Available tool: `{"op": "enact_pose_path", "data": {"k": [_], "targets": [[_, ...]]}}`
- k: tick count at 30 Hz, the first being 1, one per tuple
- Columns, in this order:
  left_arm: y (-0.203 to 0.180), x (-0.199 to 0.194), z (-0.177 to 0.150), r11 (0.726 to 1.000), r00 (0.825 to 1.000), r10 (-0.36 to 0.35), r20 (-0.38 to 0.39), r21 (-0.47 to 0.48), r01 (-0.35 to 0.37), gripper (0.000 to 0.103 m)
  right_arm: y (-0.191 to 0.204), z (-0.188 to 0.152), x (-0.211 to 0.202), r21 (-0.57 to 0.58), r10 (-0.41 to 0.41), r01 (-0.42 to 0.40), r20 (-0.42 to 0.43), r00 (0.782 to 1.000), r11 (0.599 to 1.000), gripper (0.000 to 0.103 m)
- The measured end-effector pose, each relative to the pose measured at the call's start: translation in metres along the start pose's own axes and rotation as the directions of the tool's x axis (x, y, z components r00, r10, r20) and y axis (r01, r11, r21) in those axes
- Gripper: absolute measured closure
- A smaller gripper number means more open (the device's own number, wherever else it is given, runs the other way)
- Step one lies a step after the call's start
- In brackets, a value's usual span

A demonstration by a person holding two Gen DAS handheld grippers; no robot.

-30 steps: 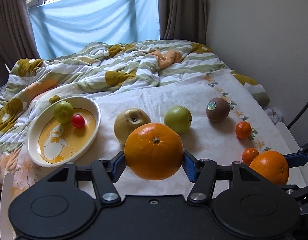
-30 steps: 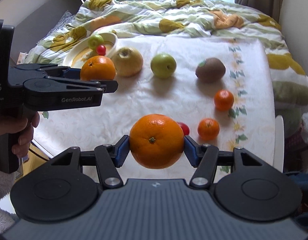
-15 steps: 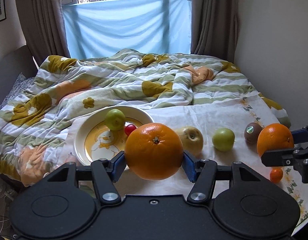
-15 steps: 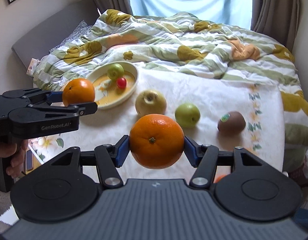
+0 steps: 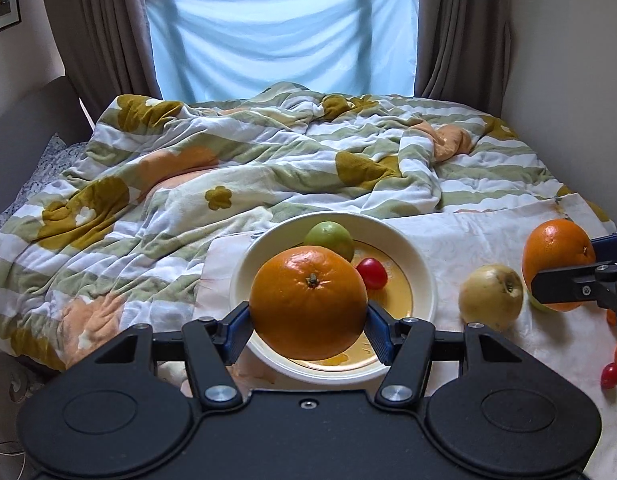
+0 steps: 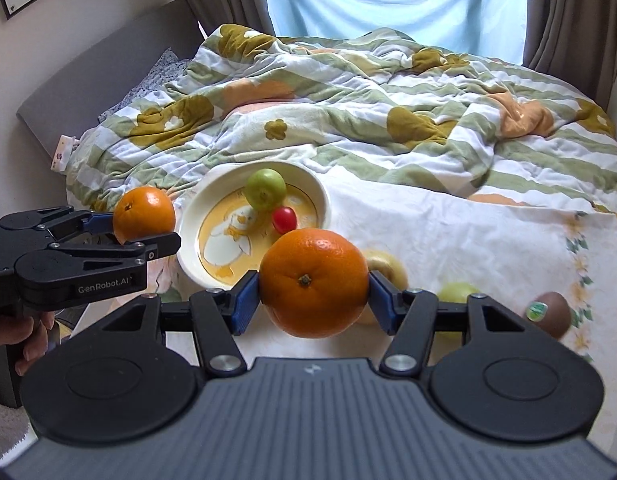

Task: Organize fruits
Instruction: 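Carry both oranges to the duck bowl while the left tool releases its orange inside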

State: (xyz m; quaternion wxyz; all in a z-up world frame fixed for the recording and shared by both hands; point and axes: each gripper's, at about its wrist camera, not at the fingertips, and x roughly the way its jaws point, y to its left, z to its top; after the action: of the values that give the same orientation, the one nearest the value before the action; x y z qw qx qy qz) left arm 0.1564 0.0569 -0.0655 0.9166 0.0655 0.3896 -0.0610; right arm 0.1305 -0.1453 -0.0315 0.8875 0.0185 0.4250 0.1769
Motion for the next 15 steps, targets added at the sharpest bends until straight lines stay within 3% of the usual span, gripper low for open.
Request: {"op": "enact_pose_path", "data": {"k": [9, 15], "targets": [[0.035, 0.055, 0.011, 0.997, 0.999, -0.029, -0.035, 0.065, 0.031, 0.039, 0.026, 0.023, 0.055, 0.032, -0.011, 0.012, -0.024, 1.000, 0.999, 0.030], [0.038, 0.084, 0.016, 0.988, 0.998, -0.053, -0.043, 0.146, 0.059, 0.039, 0.032, 0.029, 0.081, 0.062, -0.036, 0.038, -0.041, 0.999, 0.997, 0.030]]}}
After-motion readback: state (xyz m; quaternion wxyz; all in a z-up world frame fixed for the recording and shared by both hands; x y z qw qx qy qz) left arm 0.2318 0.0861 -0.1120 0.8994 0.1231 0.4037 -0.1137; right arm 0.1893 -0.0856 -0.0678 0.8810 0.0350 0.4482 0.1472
